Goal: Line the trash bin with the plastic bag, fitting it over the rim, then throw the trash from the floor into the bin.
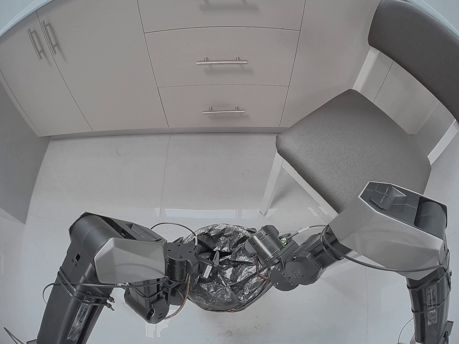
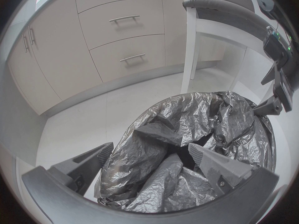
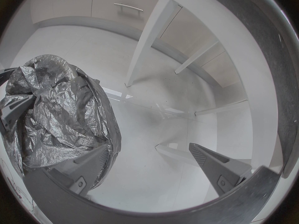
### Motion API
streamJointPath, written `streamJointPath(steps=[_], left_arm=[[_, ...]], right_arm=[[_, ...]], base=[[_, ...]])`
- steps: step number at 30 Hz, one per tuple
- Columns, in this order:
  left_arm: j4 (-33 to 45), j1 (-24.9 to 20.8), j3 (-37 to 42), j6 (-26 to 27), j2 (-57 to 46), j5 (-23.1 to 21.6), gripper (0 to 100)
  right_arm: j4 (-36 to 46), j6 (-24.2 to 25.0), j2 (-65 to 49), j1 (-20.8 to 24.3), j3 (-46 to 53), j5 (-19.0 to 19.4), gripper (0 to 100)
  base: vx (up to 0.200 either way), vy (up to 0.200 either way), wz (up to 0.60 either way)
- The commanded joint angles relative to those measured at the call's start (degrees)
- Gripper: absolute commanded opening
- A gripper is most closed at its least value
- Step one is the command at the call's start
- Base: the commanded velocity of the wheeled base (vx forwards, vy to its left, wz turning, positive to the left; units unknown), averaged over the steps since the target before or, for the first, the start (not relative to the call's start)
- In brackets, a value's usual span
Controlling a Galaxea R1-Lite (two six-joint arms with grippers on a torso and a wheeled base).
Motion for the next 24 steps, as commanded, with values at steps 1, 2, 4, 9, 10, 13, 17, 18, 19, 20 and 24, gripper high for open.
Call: streamJointPath(steps=[1,2,4,9,10,13,17,18,19,20,24], left_arm=[[-0.02,-0.09,0.03,-0.01,0.17,0.03,100],[-0.02,-0.09,0.12,-0.01,0.17,0.03,100],[-0.02,-0.09,0.03,-0.01,0.17,0.03,100],[-0.02,-0.09,0.12,-0.01,0.17,0.03,100],[-0.02,-0.09,0.12,-0.01,0.26,0.03,100],[-0.02,-0.09,0.03,-0.01,0.53,0.03,100],[-0.02,-0.09,0.03,-0.01,0.53,0.03,100],[-0.02,-0.09,0.03,-0.01,0.53,0.03,100],[-0.02,-0.09,-0.06,-0.01,0.61,0.03,100],[-0.02,-0.09,-0.06,-0.01,0.61,0.03,100],[-0.02,-0.18,0.03,-0.01,0.70,0.03,100]], right_arm=[[0.08,1.53,1.17,0.02,0.54,1.14,100],[0.08,1.88,1.61,0.11,0.54,1.49,100],[0.08,2.06,1.96,0.11,0.72,1.66,100],[0.08,3.20,2.05,0.11,1.33,1.84,100],[0.08,3.29,2.05,0.20,1.68,1.93,100],[-0.01,3.90,1.87,0.55,3.18,2.02,100],[0.08,5.40,1.43,1.43,5.55,2.02,100],[0.08,6.10,0.64,1.95,6.52,2.02,100],[0.08,6.36,0.11,2.31,7.13,2.02,100],[0.08,6.36,0.11,2.31,7.13,2.02,100],[0.08,7.16,-1.38,4.24,9.42,2.02,100]], base=[[0.000,0.000,0.00],[0.000,0.000,0.00],[0.000,0.000,0.00],[0.000,0.000,0.00],[0.000,0.000,0.00],[0.000,0.000,0.00],[0.000,0.000,0.00],[0.000,0.000,0.00],[0.000,0.000,0.00],[0.000,0.000,0.00],[0.000,0.000,0.00]])
